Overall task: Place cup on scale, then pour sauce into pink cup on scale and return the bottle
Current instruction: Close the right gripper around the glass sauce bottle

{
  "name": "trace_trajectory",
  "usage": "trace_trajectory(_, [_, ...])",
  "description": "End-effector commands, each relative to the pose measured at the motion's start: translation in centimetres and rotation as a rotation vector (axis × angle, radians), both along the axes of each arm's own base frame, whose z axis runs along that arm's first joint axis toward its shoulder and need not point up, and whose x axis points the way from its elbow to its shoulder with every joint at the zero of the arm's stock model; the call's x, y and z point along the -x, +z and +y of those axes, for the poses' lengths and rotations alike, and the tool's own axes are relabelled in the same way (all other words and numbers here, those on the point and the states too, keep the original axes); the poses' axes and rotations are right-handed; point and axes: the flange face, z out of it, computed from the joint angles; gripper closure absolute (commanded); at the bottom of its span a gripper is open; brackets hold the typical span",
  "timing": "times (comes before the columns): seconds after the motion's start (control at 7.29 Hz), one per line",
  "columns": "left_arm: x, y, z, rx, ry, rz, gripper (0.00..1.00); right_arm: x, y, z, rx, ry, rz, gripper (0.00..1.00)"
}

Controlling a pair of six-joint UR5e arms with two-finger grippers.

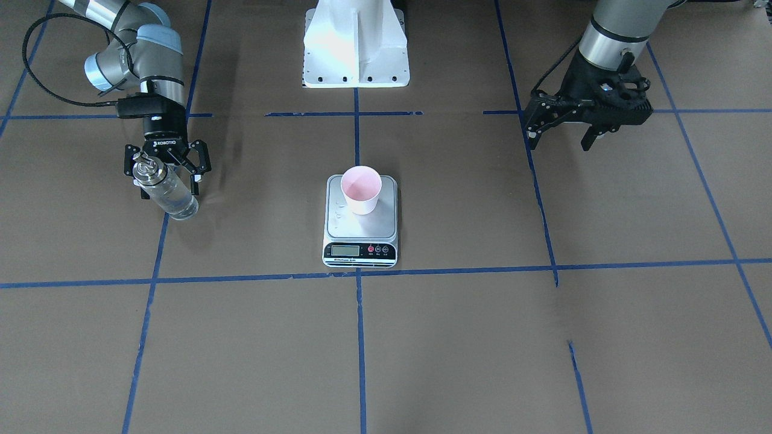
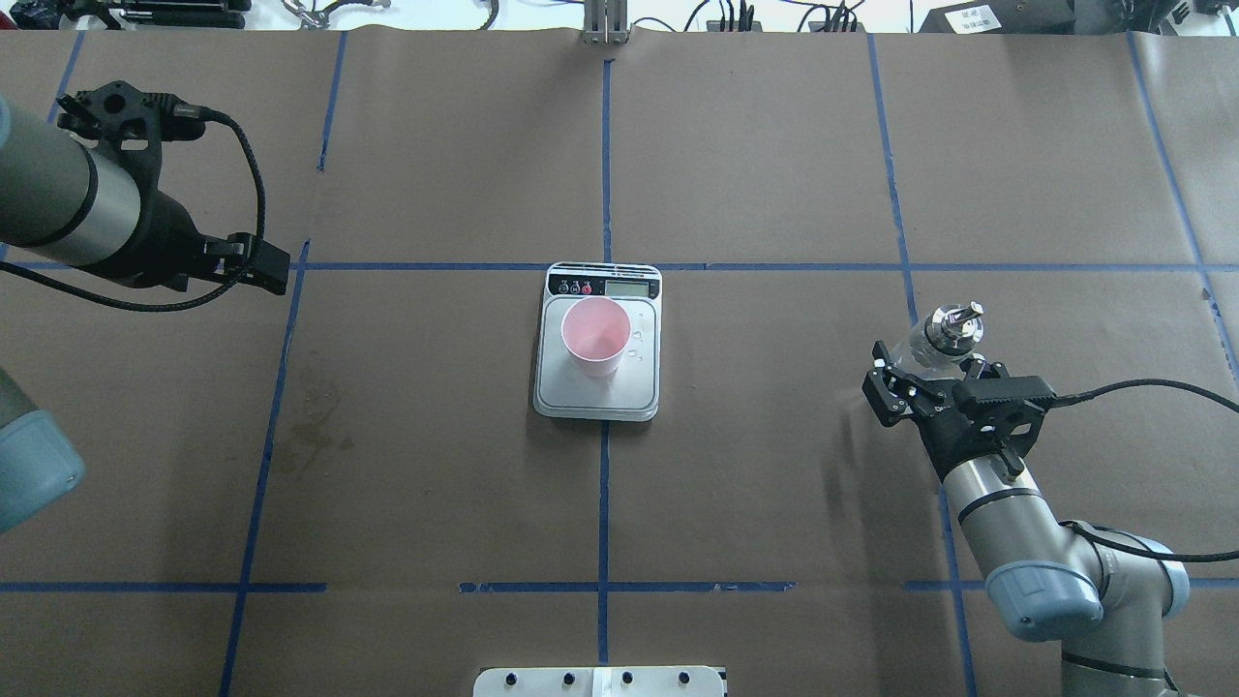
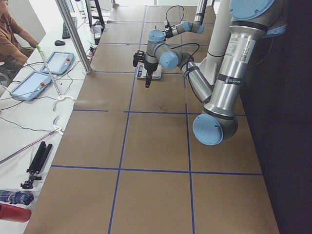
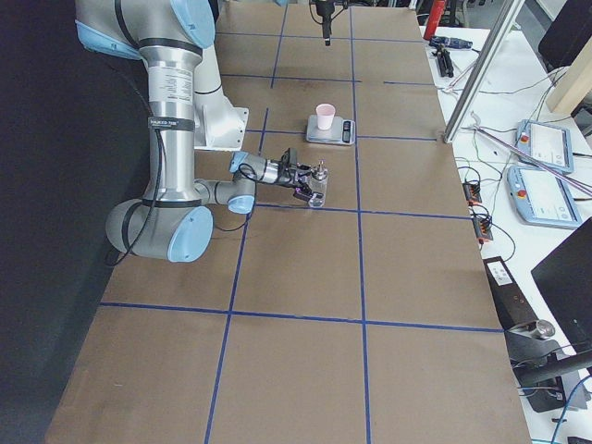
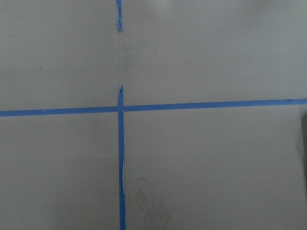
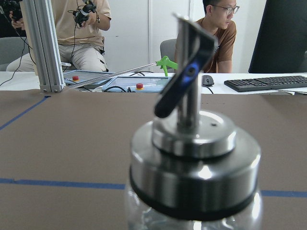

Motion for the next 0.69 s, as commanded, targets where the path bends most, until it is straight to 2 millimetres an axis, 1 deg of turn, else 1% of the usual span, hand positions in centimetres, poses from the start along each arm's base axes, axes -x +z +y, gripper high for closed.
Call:
trace_trajectory(0.0, [0.0, -0.5, 0.1, 0.004, -0.011, 0.01, 0.0, 0.0, -0.1, -0.2, 0.001, 0.001, -0.003, 0.46])
trace_trajectory(0.14, [0.1, -0.7, 0.2, 0.001, -0.011, 0.013, 0.0, -0.2, -0.1, -0.3, 0.004, -0.003, -0.008, 0.96])
trace_trajectory(0.27, [0.3, -1.0, 0.3, -0.003, -0.011, 0.018, 0.0, -0.6, -0.6, -0.7, 0.003, 0.002, -0.022, 1.0])
trace_trajectory(0.41, [0.5, -1.1, 0.3, -0.003, -0.014, 0.019, 0.0, -1.5, -2.3, -1.5, 0.003, -0.005, -0.045, 1.0])
trace_trajectory(0.55, [0.7, -1.1, 0.3, -0.006, -0.017, 0.021, 0.0, -3.1, -4.2, -2.3, -0.021, -0.024, -0.012, 1.0])
